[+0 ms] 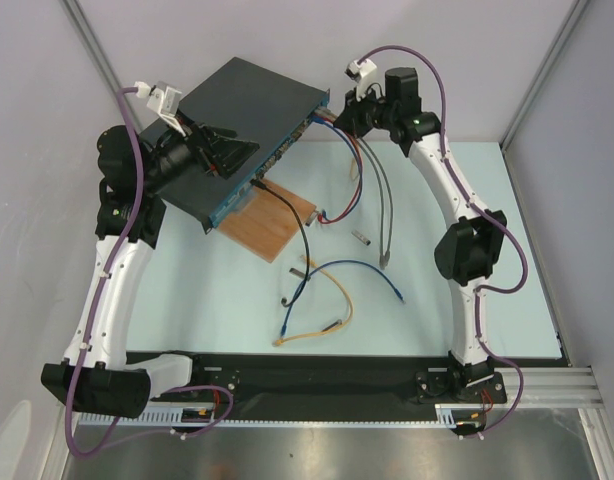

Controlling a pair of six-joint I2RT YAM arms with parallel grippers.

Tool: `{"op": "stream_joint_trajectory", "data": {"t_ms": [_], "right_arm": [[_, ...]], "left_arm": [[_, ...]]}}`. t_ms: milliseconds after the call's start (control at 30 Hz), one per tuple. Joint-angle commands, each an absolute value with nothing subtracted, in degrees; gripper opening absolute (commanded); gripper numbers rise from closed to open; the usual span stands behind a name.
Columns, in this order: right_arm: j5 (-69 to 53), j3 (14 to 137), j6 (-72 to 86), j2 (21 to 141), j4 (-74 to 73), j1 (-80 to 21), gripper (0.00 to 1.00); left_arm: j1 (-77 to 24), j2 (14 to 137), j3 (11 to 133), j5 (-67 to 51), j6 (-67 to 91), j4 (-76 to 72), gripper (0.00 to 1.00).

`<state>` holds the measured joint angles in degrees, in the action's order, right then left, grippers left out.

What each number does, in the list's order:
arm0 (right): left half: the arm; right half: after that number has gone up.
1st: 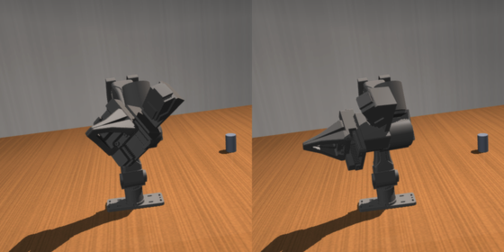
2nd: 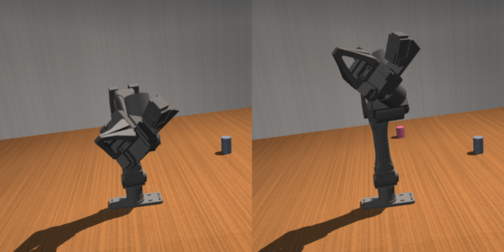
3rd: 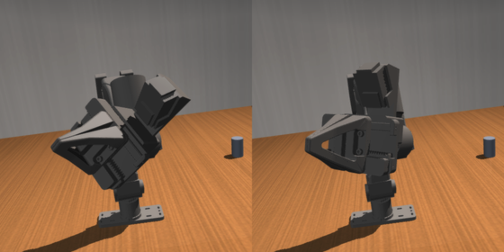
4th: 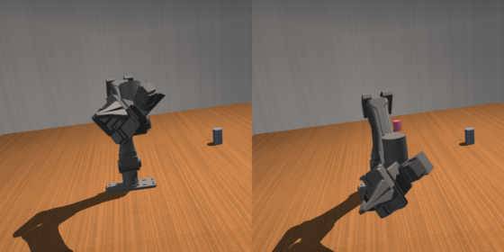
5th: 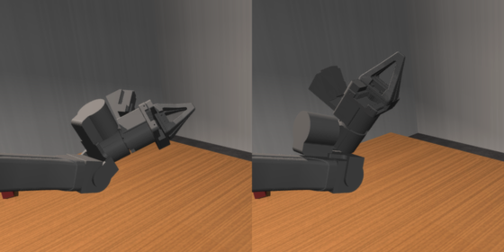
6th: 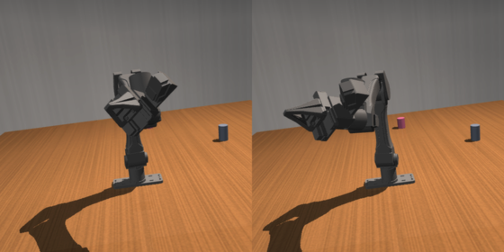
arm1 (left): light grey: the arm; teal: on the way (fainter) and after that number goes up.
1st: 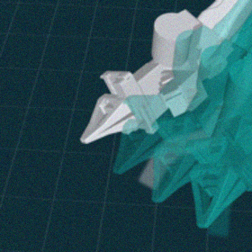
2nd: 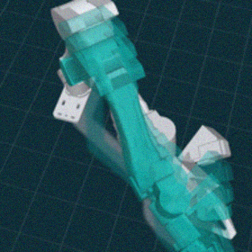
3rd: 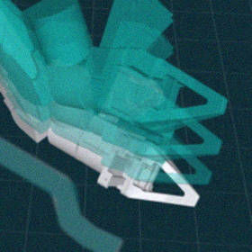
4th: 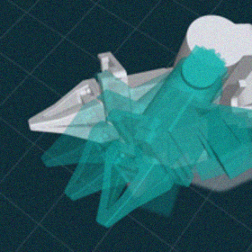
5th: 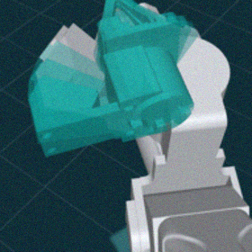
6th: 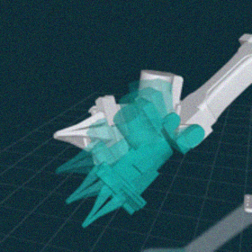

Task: Insert the plug into the switch port
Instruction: Insert the connector into the switch port, then pick up the connector from the center of the board.

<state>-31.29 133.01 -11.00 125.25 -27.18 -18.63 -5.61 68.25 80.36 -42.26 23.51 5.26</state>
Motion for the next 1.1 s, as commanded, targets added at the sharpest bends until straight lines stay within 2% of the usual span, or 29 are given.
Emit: {"op": "stream_joint_trajectory", "data": {"t_ms": [0,100,133,167,200,267,300,333,500,667,767,800,867,967,1067], "right_arm": [[-30.8,136.8,-9.1,124.5,-30.3,-18.4,0.0],[-31.5,139.0,-8.7,125.1,-30.4,-18.5,0.0],[-31.9,139.0,-9.0,124.7,-31.0,-18.5,0.06],[-33.8,138.6,-9.4,123.4,-31.8,-17.9,0.16],[-35.0,138.1,-10.3,122.5,-33.4,-17.7,0.38],[-37.1,134.3,-10.1,118.2,-34.0,-16.1,0.52],[-37.5,132.3,-9.6,116.6,-34.0,-15.3,0.62],[-38.1,130.4,-9.5,114.4,-34.0,-14.5,0.66],[-43.1,114.9,-12.9,98.4,-38.2,-10.4,0.71],[-39.8,98.6,-29.3,84.6,-49.4,-10.9,0.73],[-34.8,84.5,-30.5,76.9,-53.6,-11.2,0.67],[-33.4,78.1,-30.2,75.3,-54.3,-11.2,0.62],[-29.5,72.2,-28.6,72.3,-54.1,-11.6,0.58],[-24.8,64.6,-27.4,72.4,-52.9,-12.0,0.49],[-20.9,58.2,-25.8,74.3,-47.0,-11.9,0.48]], "left_arm": [[-5.4,67.8,81.8,-43.2,22.7,4.5,0.89],[-5.6,67.7,82.4,-43.4,21.2,6.0,0.89],[-5.6,67.7,82.5,-43.5,20.7,6.4,0.9],[-5.6,67.6,82.6,-43.4,19.8,7.3,0.91],[-5.6,67.6,82.7,-43.8,19.3,7.6,0.92],[-5.6,67.4,82.7,-44.2,17.9,8.7,0.92],[-5.6,67.2,82.5,-44.6,17.5,8.8,0.92],[-5.5,67.1,82.4,-44.8,17.1,8.8,0.93],[-5.6,67.9,83.1,-47.9,11.3,11.9,0.93],[-8.2,69.4,83.9,-51.4,-2.2,21.2,0.92],[-14.0,69.6,85.1,-50.8,-15.1,30.0,0.92],[-16.1,69.6,85.4,-50.5,-18.4,32.4,0.92],[-22.6,69.7,85.1,-48.6,-27.4,38.2,0.92],[-27.3,70.1,83.3,-46.1,-32.6,40.3,0.92],[-28.1,71.7,83.5,-45.8,-31.7,39.3,0.91]]}}
